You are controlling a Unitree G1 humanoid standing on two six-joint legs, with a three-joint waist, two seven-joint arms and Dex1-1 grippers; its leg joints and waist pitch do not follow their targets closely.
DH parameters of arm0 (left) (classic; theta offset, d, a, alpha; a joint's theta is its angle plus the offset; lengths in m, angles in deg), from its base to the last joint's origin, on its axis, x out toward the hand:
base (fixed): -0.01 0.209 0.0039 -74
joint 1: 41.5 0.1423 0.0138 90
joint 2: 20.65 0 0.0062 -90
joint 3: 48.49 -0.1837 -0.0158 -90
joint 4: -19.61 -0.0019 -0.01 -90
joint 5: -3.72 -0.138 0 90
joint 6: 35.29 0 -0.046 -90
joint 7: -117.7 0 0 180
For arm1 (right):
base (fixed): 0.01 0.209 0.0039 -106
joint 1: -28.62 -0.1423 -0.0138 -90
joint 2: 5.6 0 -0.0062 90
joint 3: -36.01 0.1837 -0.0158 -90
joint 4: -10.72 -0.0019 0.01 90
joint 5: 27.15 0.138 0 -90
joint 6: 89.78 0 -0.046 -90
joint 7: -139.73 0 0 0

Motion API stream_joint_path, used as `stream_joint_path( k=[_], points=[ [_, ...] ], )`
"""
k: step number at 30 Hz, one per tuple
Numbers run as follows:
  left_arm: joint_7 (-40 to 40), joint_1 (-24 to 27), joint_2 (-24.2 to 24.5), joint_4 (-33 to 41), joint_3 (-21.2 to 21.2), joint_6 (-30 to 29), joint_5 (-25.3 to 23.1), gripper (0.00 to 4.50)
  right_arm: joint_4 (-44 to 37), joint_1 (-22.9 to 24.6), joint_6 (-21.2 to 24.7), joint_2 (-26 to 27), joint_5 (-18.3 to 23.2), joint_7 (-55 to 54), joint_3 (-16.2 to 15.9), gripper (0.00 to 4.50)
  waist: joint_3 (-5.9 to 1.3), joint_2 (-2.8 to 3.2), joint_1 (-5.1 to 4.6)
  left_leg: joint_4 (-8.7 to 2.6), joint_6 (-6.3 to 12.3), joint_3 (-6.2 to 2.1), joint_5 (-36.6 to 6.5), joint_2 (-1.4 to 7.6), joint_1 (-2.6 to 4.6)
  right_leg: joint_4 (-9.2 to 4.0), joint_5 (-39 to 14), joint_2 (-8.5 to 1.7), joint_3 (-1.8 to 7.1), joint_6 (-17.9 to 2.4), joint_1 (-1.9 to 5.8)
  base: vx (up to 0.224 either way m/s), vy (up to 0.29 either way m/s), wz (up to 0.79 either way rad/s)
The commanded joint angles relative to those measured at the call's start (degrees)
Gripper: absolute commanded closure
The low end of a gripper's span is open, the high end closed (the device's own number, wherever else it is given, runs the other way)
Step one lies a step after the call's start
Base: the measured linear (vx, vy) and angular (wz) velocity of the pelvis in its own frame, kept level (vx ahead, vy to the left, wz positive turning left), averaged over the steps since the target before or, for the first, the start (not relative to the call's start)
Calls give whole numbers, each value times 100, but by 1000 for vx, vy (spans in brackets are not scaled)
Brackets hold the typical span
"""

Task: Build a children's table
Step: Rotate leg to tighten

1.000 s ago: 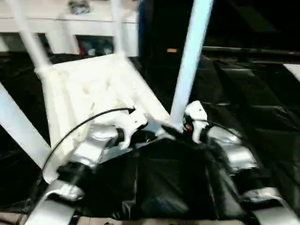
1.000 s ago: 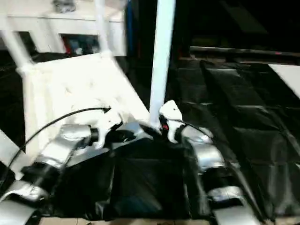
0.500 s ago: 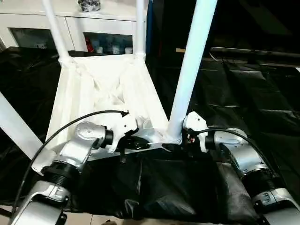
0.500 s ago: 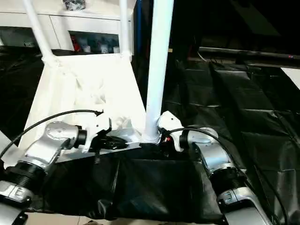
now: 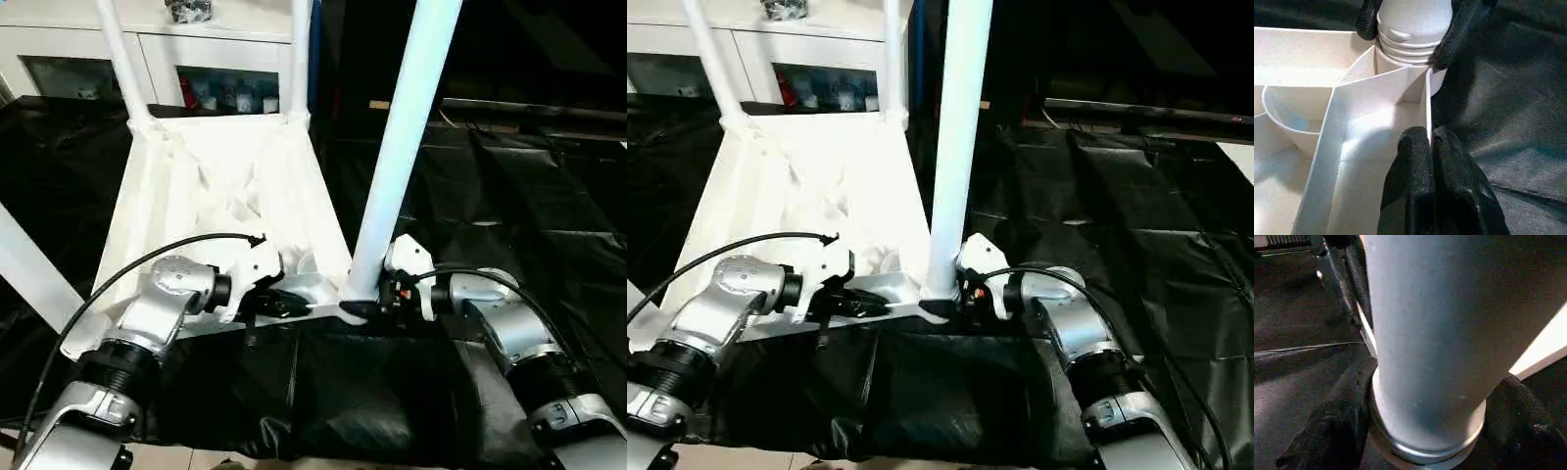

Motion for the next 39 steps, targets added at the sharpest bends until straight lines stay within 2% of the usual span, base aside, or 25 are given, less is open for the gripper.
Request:
stream_joint_path(
  k=[1,4,8,9,10,11,12,13,14,15,17,19,22,23,24,25,27,29,31,32,34,35,36,37,39],
  points=[
    [29,-69,-77,257,-39,77,141,450,-147,90,71,15,61,204,-168,177,-370,-24,-9,-381,328,16,-1088,152,71,-332,-1182,-334,248,-1315,309,0,0,0],
    [-142,-85,-151,230,-25,4,94,450,-143,119,121,84,123,158,-112,177,-375,-25,-8,-377,314,15,-1072,147,73,-334,-1192,-335,251,-1299,310,0,0,0],
    [-944,-193,-475,17,7,-73,-172,450,-56,130,259,420,240,-393,125,177,-367,-33,1,-386,270,9,-1123,144,78,-354,-1287,-343,252,-1283,310,0,0,0],
    [-1536,-294,-770,-148,45,-147,-301,450,208,49,212,699,141,-1075,257,177,-365,-53,-15,-388,256,9,-1132,143,67,-356,-1343,-343,252,-1250,313,0,0,0],
    [-1556,-298,-781,-153,47,-150,-304,450,219,46,210,709,137,-1101,262,178,-342,-34,-30,-394,193,17,-1235,137,91,-398,-1571,-344,258,-1204,269,0,0,0],
    [-1671,-316,-846,-182,58,-171,-320,450,284,24,194,771,109,-1261,288,178,-338,-47,-39,-393,165,11,-1323,124,95,-422,-1770,-347,249,-1151,275,0,0,0],
    [-2425,-428,-1337,-350,104,-357,-410,450,707,-150,179,1248,-13,-2397,491,178,-339,-40,-55,-392,90,4,-1371,119,77,-431,-2043,-361,255,-1043,278,0,0,0],
    [-2425,-428,-1337,-350,104,-357,-410,450,707,-150,179,1248,-13,-2397,491,178,-321,-36,-78,-404,1,-15,-1518,111,106,-474,-2341,-357,237,-967,247,0,0,0],
    [-2425,-428,-1337,-350,104,-357,-410,450,707,-150,179,1248,-13,-2397,491,178,-336,-67,-96,-403,1,-29,-1558,93,70,-485,-2525,-356,218,-842,294,0,0,0],
    [-2425,-428,-1337,-350,104,-357,-410,450,707,-150,179,1248,-13,-2397,491,178,-338,-65,-95,-403,31,-28,-1555,95,69,-500,-2547,-363,222,-802,289,0,0,0],
    [-2860,-492,-1681,-413,33,-485,-522,450,838,-234,189,1690,-85,-3139,557,178,-330,-66,-119,-394,96,-18,-1580,96,88,-520,-2562,-351,234,-768,237,0,0,0],
    [-2982,-513,-1857,-380,-64,-569,-607,450,815,-255,167,2025,-180,-3501,520,178,-329,-58,-152,-416,80,-34,-1566,94,55,-521,-2621,-346,222,-730,253,0,0,0],
    [-2990,-512,-1902,-346,-113,-582,-652,450,789,-257,135,2163,-236,-3620,486,178,-341,-48,-166,-416,101,-39,-1631,101,71,-522,-2514,-340,221,-733,240,0,0,0],
    [-2880,-479,-1856,-279,-131,-551,-640,450,739,-240,158,2176,-156,-3496,518,143,-339,-45,-174,-426,117,-44,-1641,100,53,-512,-2444,-338,220,-756,253,0,0,0],
    [-2728,-430,-1786,-204,-132,-516,-617,450,720,-236,182,2152,-53,-3362,595,108,-339,-53,-175,-428,122,-44,-1647,105,48,-511,-2413,-339,219,-763,254,0,0,0],
    [-2728,-430,-1786,-204,-132,-516,-617,450,720,-236,182,2152,-53,-3362,595,106,-351,-47,-170,-418,139,-37,-1612,109,62,-498,-2281,-343,229,-803,248,0,0,0],
    [-2449,-335,-1637,-61,-144,-433,-551,450,678,-233,213,2057,58,-3171,672,98,-348,-42,-177,-424,165,-36,-1592,106,43,-484,-2174,-343,232,-849,260,0,0,0],
    [-2217,-267,-1498,55,-157,-415,-485,450,591,-211,226,1899,69,-2967,646,62,-351,-45,-203,-435,198,-46,-1500,111,-6,-452,-2013,-342,224,-904,301,0,0,0],
    [-1992,-205,-1375,158,-177,-329,-421,450,502,-184,231,1751,52,-2809,604,50,-363,-40,-197,-418,220,-37,-1424,114,12,-447,-1897,-345,235,-938,294,0,0,0],
    [-1789,-149,-1262,266,-172,-371,-355,450,398,-151,250,1593,38,-2608,544,38,-377,-31,-183,-405,234,-30,-1322,123,34,-422,-1670,-349,246,-1038,292,0,0,0],
    [-1348,-65,-1001,421,-176,-297,-248,450,111,-25,242,1148,-20,-1963,312,16,-388,-23,-161,-384,312,-16,-1110,119,22,-377,-1265,-333,248,-1152,316,0,0,0],
    [-1324,-61,-987,430,-175,-298,-242,450,95,-18,243,1124,-22,-1925,299,16,-409,-18,-147,-365,387,-11,-958,126,25,-324,-905,-324,251,-1248,327,0,0,0],
    [-1098,-30,-849,484,-177,-245,-194,450,-42,43,205,892,-47,-1592,189,16,-400,-15,-156,-366,426,1,-901,128,20,-316,-757,-315,257,-1294,313,0,0,0],
    [-723,18,-633,576,-188,-192,-110,450,-230,121,220,576,23,-1057,101,16,-408,-28,-138,-354,475,-2,-824,122,24,-289,-566,-305,245,-1352,337,0,0,0],
    [-541,41,-523,625,-198,-181,-77,450,-308,148,242,445,74,-811,80,16,-402,-22,-134,-347,587,13,-803,130,33,-275,-406,-307,251,-1452,324,0,0,0]
  ],
)
